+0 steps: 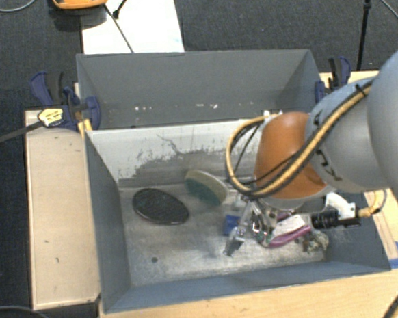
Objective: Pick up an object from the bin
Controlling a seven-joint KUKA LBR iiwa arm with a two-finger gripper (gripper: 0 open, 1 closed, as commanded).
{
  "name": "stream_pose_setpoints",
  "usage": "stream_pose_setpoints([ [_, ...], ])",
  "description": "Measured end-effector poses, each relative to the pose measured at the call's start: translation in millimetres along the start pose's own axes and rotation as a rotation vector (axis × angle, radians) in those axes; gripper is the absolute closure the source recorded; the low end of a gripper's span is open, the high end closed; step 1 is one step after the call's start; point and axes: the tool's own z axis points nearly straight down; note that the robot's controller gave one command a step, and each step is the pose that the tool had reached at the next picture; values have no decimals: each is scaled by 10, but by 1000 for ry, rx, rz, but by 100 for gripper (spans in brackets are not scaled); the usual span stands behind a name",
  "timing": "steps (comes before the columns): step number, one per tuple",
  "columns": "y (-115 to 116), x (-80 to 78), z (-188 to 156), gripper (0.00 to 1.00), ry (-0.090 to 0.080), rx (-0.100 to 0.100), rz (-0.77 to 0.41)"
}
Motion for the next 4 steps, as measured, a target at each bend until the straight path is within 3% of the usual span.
stream_pose_setpoints([
  [1,-22,95,414,0,-2,-2,260],
  [2,-17,86,400,0,0,-1,257],
  [3,-13,60,383,100,-7,-4,257],
  [4,-10,50,143,100,0,0,251],
])
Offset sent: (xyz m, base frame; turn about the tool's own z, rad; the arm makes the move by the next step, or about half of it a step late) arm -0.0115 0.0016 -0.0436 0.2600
